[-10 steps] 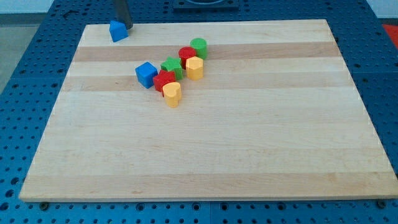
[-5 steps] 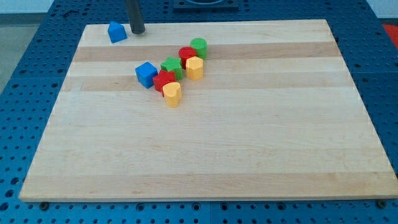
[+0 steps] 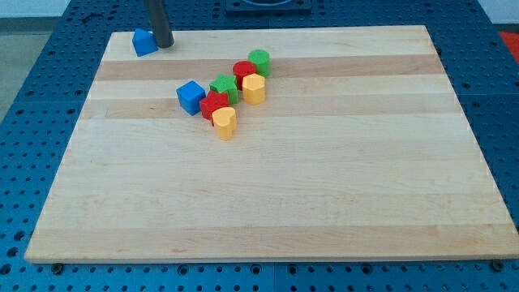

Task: Move the blue triangle to the top left

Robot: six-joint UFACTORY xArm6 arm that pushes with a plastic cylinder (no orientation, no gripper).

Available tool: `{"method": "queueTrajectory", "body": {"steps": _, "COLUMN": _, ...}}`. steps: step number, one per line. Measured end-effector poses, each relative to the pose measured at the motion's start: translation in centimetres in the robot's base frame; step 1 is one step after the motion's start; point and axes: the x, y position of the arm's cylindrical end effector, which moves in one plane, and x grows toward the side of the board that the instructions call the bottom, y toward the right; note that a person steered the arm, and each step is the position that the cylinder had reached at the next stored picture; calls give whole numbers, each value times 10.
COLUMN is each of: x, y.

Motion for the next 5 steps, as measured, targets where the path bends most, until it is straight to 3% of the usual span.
{"method": "queueTrajectory", "body": {"steps": 1, "x": 3, "y": 0}}
{"method": "queueTrajectory", "body": {"steps": 3, "x": 57, "y": -4}}
{"method": "queueTrajectory", "body": {"steps": 5, "x": 51, "y": -50}}
